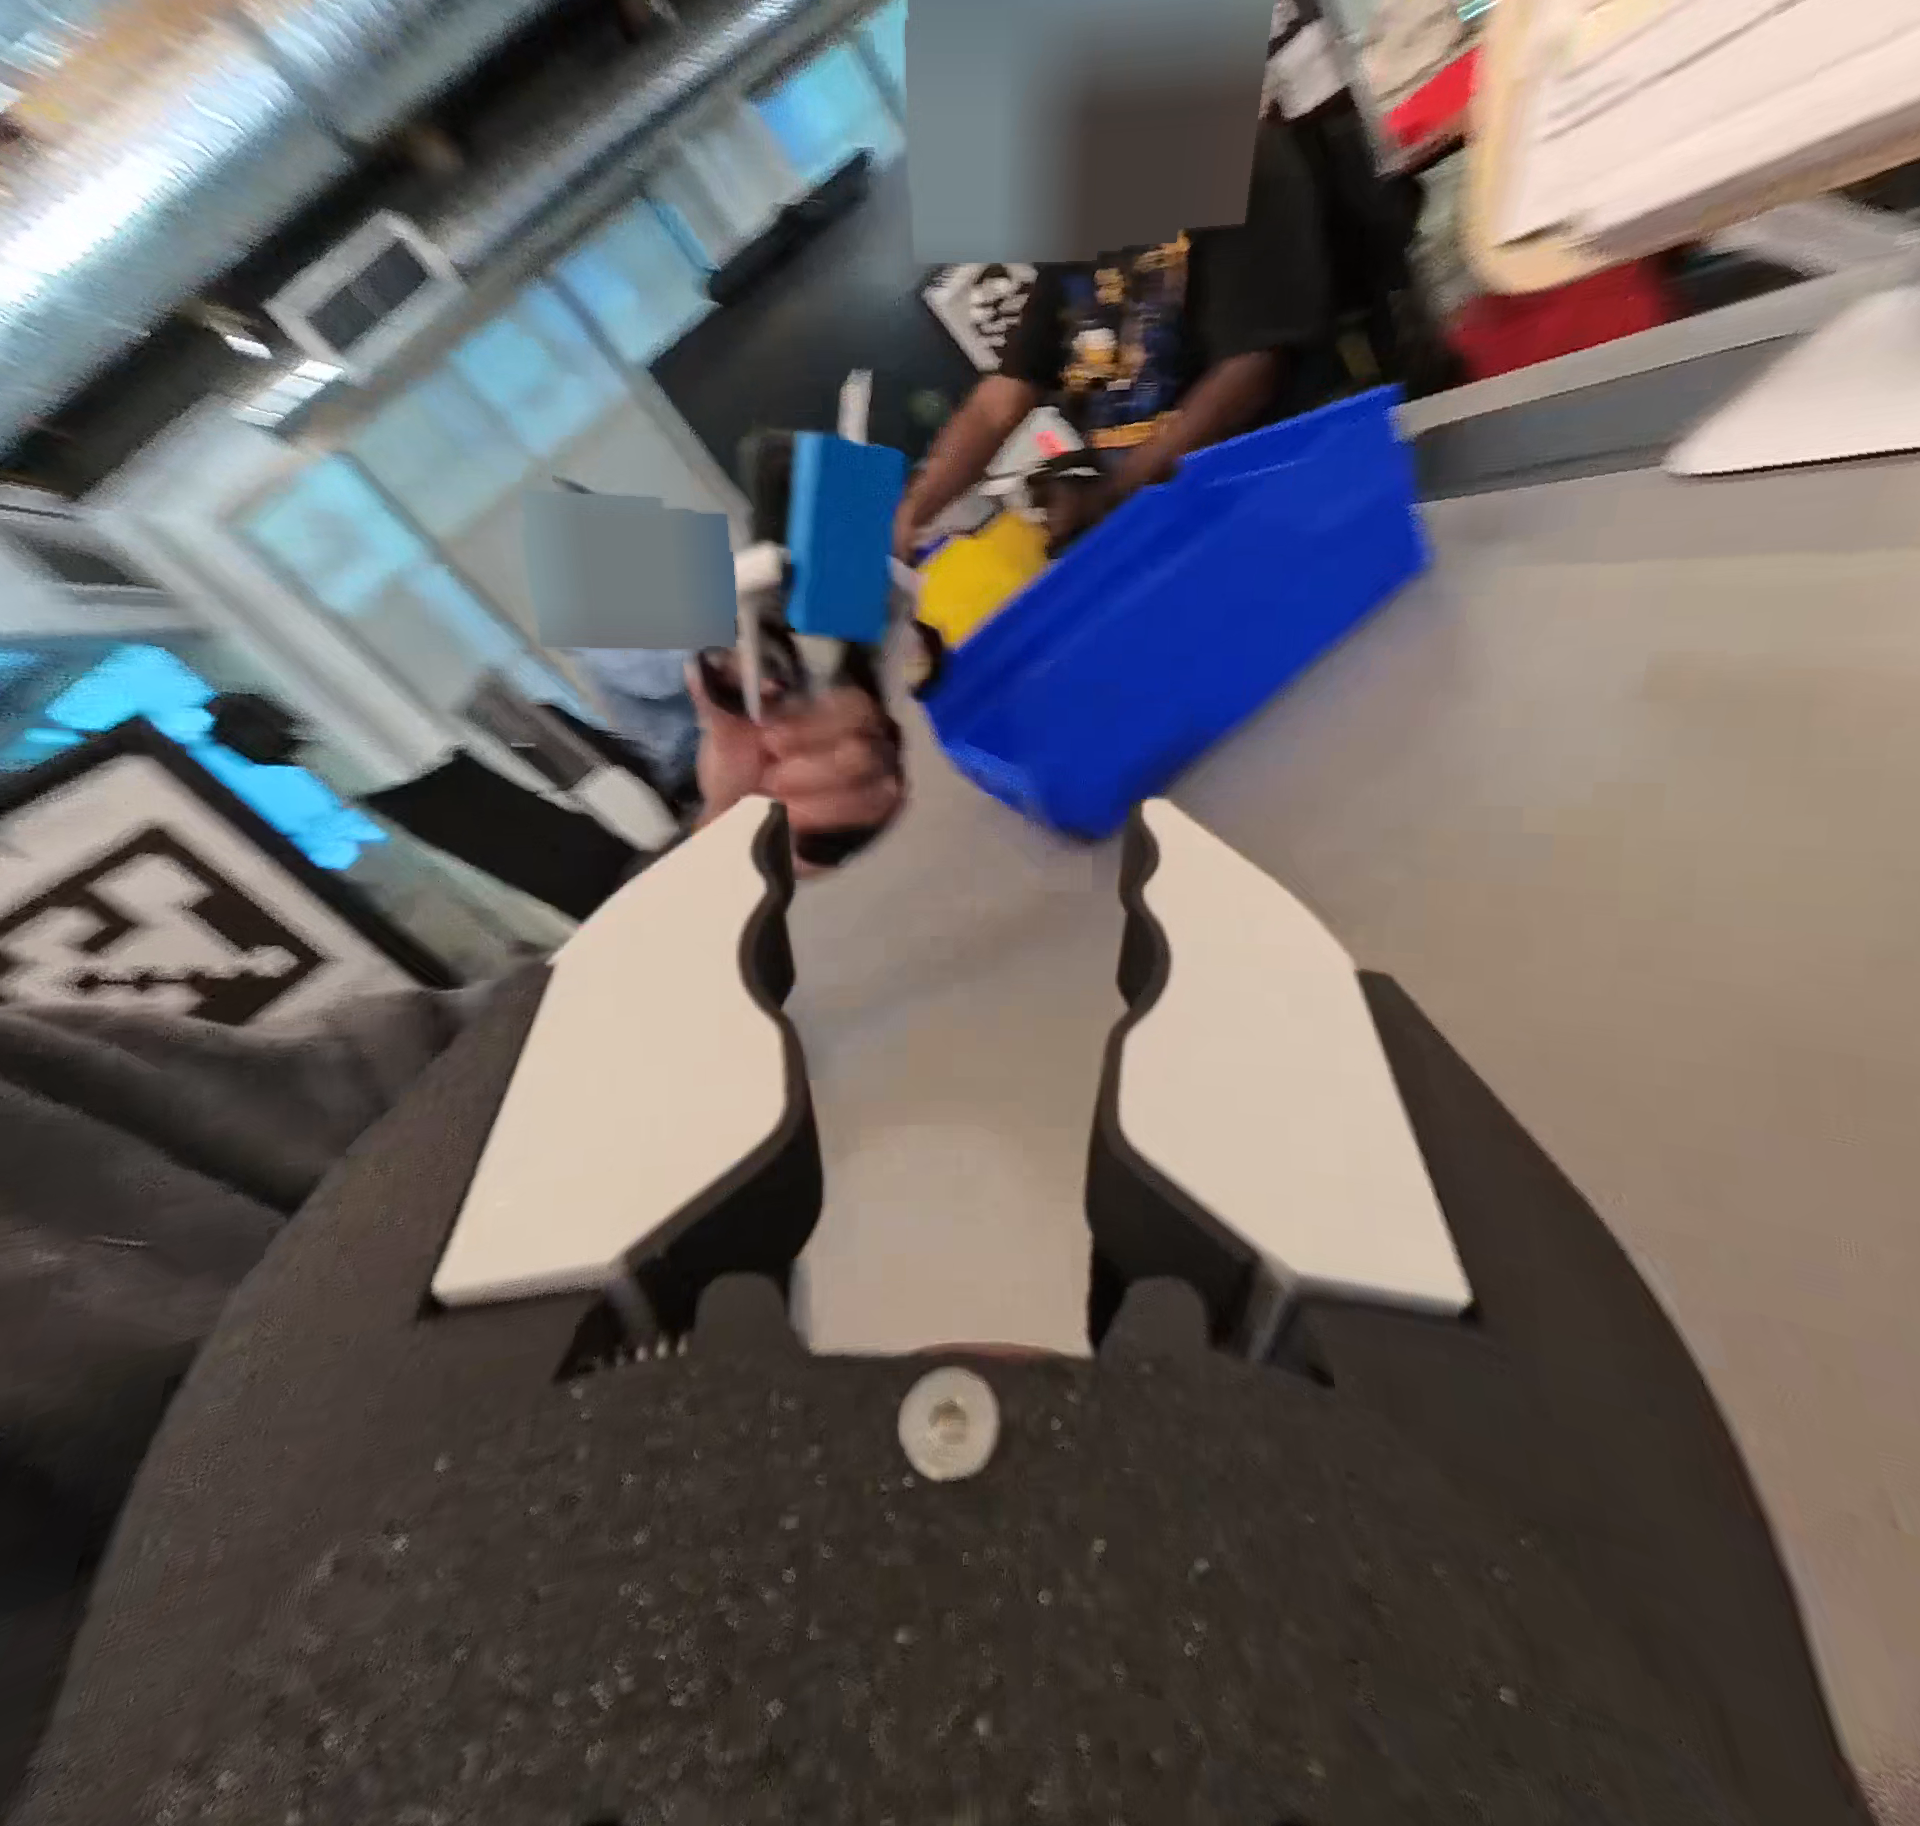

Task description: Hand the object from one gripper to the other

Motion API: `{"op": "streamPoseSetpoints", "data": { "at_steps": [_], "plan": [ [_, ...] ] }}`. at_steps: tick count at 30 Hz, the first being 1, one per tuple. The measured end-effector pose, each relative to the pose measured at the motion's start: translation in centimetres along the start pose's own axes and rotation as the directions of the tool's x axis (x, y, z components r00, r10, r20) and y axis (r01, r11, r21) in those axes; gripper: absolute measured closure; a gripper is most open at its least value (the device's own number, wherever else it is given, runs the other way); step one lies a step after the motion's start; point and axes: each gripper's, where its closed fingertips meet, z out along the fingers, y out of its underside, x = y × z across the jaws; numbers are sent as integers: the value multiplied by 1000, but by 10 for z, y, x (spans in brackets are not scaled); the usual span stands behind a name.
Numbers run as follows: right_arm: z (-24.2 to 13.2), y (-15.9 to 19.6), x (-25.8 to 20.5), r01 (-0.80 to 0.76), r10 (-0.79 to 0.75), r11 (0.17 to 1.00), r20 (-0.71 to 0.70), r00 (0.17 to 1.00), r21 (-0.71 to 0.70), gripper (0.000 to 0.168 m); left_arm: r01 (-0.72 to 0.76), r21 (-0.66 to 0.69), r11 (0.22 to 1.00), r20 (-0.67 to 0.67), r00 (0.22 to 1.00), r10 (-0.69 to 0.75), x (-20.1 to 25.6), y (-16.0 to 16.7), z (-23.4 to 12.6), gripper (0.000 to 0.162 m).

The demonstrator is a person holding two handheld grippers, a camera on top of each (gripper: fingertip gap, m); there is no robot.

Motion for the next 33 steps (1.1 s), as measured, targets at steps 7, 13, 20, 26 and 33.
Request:
{"op": "streamPoseSetpoints", "data": {
  "at_steps": [7, 13, 20, 26, 33],
  "plan": [
    [73, -8, -23, -117, 118, 993, 259, 959, -17, 105, -12, -97, 995, -15, 1000, 10, 5, 42, 59, 128],
    [79, 4, -23, -200, 206, 978, 324, 924, -51, 134, 20, -129, 991, 3, 1000, -20, -1, 56, 69, 128],
    [74, 8, -8, -173, 178, 984, 242, 954, -43, 134, -15, -176, 984, 180, 983, 47, -7, 88, 52, 111],
    [42, -21, 9, -87, 89, 996, 90, 992, -27, 133, -27, -211, 977, 280, 956, 87, -3, 124, 18, 116],
    [-70, -109, 128, 8, -114, 984, -598, 793, -177, 134, -38, -213, 976, 303, 947, 103, -2, 127, 12, 117]
  ]
}}
